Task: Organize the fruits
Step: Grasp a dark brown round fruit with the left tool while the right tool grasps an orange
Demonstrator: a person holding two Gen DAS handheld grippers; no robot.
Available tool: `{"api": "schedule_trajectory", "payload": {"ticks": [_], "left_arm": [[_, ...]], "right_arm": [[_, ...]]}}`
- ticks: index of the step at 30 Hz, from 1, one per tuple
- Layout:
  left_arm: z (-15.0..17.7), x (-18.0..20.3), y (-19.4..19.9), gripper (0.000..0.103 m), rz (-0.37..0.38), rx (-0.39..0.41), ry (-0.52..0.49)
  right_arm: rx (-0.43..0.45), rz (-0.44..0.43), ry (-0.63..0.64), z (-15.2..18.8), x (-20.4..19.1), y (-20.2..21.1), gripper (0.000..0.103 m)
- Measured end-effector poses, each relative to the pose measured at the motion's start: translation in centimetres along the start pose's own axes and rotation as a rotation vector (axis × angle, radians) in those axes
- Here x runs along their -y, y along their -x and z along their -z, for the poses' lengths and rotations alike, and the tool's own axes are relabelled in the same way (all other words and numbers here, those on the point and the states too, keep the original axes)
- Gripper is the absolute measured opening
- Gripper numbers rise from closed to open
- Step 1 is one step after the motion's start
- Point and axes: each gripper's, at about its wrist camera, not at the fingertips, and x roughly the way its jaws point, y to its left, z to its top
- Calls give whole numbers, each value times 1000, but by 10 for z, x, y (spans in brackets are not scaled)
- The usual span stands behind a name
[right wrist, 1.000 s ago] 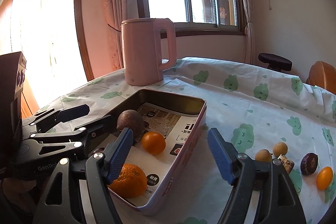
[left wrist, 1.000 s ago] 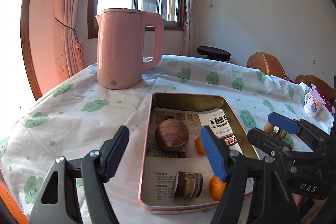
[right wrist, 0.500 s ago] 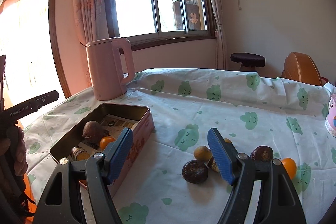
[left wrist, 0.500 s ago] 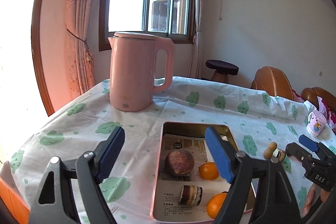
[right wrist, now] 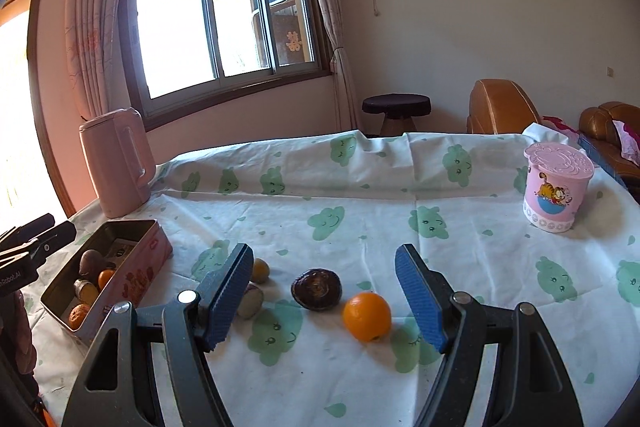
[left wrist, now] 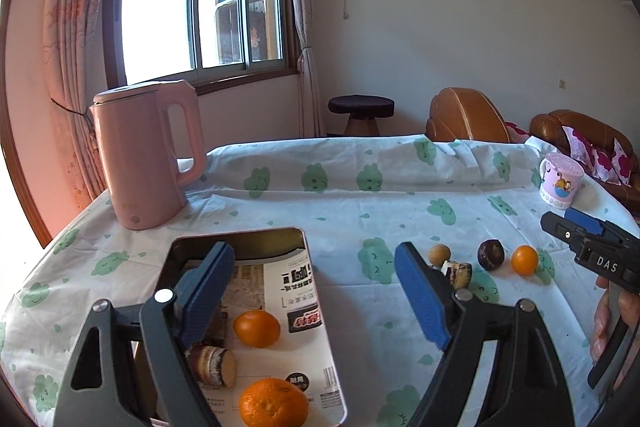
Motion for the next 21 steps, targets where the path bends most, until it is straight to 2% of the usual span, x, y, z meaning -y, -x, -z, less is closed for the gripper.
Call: {"api": "schedule_trajectory", "payload": {"ticks": [4, 12, 16, 21], "left_arm": [[1, 25, -14, 85, 39, -33, -21], [14, 55, -42, 85, 84, -124, -38], [20, 63, -51, 83, 107, -157, -41], [30, 72, -65, 72, 163, -227, -55]], "right_arm": [[-31, 30, -20, 4, 14, -7, 75], [-134, 50, 15, 8, 11, -30, 75], [-191, 42, 19, 11, 11, -41, 66], [-222, 29, 13, 13, 13, -47, 60]]}}
